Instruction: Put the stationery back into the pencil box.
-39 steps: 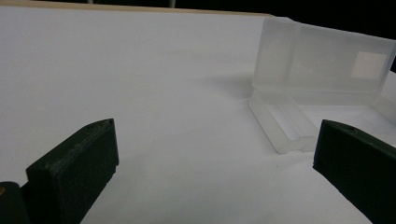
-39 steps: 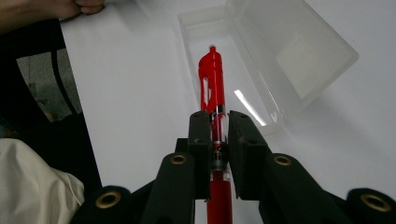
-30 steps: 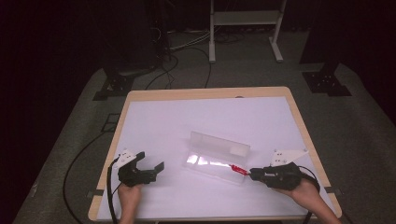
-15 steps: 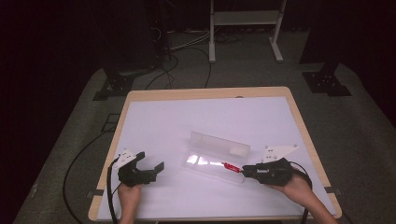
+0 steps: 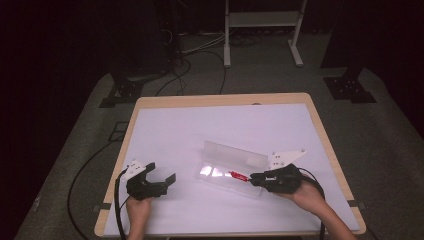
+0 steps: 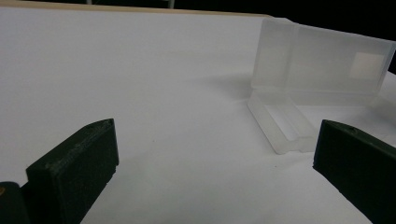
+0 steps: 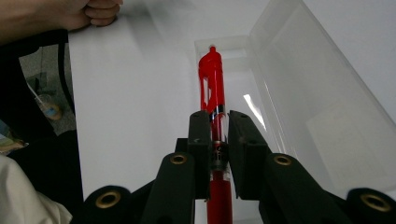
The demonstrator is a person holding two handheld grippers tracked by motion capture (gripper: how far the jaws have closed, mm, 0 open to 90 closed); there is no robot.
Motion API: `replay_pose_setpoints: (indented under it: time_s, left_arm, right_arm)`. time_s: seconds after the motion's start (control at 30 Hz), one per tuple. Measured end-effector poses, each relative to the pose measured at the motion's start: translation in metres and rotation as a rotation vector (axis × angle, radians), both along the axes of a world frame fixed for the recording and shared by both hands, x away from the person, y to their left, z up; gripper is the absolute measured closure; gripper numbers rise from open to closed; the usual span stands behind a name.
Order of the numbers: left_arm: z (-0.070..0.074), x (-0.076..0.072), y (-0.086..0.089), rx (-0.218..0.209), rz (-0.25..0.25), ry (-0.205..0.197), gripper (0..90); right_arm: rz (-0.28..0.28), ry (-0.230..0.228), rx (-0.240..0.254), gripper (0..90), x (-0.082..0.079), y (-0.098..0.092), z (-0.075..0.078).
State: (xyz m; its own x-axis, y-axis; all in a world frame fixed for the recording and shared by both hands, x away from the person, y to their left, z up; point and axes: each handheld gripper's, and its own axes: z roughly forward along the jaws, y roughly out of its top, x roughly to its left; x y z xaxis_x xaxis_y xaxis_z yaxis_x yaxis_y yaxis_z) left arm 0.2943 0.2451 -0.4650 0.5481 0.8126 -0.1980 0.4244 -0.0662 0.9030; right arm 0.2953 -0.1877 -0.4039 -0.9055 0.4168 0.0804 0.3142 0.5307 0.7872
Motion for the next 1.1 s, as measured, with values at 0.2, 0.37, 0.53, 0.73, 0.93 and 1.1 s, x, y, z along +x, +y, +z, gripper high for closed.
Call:
replay_pose_setpoints:
  time_s: [0.2, 0.37, 0.53, 0.73, 0.93, 1.1]
  left_arm:
    - [0.000, 0.000, 0.000, -0.001, 0.001, -0.001, 0.0]
    - [0.000, 0.000, 0.000, -0.002, 0.001, 0.000, 0.0]
    - [0.000, 0.000, 0.000, -0.002, 0.001, 0.000, 0.0]
    - [0.000, 0.000, 0.000, -0.002, 0.001, 0.000, 0.0]
    - [0.000, 0.000, 0.000, -0.004, 0.002, 0.000, 0.0]
    - [0.000, 0.000, 0.000, -0.003, 0.002, 0.000, 0.0]
  right_arm:
    - [0.004, 0.006, 0.003, 79.0, 0.007, 0.008, -0.003]
    - [-0.004, 0.014, 0.002, 79.0, 0.014, 0.011, -0.006]
    - [-0.010, 0.017, 0.003, 78.9, 0.019, 0.014, -0.008]
    - [-0.010, 0.022, 0.000, 79.0, 0.024, 0.019, -0.012]
    - [-0.007, 0.027, -0.007, 79.0, 0.029, 0.026, -0.015]
    - [-0.011, 0.029, -0.011, 79.0, 0.032, 0.031, -0.016]
